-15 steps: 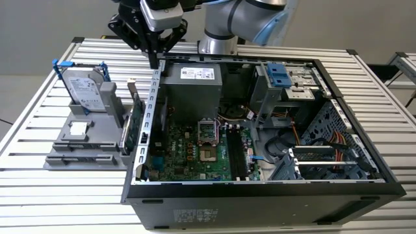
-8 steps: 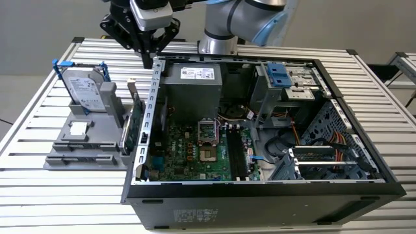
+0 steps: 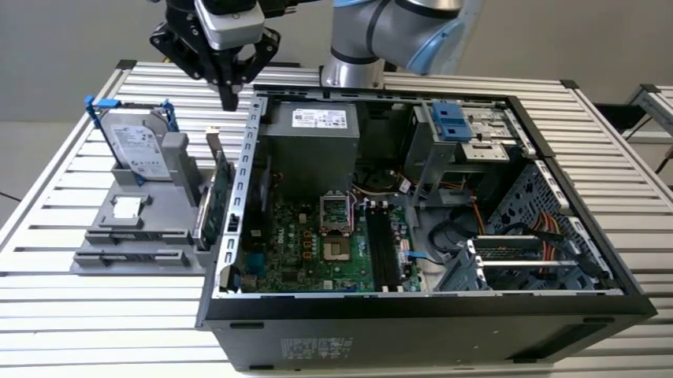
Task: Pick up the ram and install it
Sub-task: 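Reach for the ram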
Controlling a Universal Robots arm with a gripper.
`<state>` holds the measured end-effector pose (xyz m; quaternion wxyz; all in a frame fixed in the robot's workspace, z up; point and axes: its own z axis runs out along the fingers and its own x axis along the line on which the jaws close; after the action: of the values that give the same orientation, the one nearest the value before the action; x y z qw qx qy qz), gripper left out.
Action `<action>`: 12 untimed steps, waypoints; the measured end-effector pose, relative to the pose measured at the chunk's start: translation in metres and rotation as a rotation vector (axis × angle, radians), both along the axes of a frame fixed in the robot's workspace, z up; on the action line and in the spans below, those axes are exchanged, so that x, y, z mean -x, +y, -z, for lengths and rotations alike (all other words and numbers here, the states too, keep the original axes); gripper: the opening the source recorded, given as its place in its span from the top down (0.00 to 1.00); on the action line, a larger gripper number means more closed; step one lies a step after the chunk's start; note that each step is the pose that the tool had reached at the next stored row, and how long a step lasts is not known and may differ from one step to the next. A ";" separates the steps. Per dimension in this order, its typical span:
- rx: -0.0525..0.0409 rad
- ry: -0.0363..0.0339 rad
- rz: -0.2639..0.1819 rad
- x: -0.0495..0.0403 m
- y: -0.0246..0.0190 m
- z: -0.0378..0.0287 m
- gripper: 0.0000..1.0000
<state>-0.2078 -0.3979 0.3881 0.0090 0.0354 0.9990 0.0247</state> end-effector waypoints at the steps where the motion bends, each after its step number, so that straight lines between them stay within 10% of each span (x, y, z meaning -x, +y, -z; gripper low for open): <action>1: -0.0001 -0.0001 0.000 0.0016 0.0000 0.0000 1.00; 12: -0.0001 0.0004 0.000 0.0194 0.0000 0.0000 1.00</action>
<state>-0.2272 -0.3979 0.3880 0.0088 0.0354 0.9990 0.0247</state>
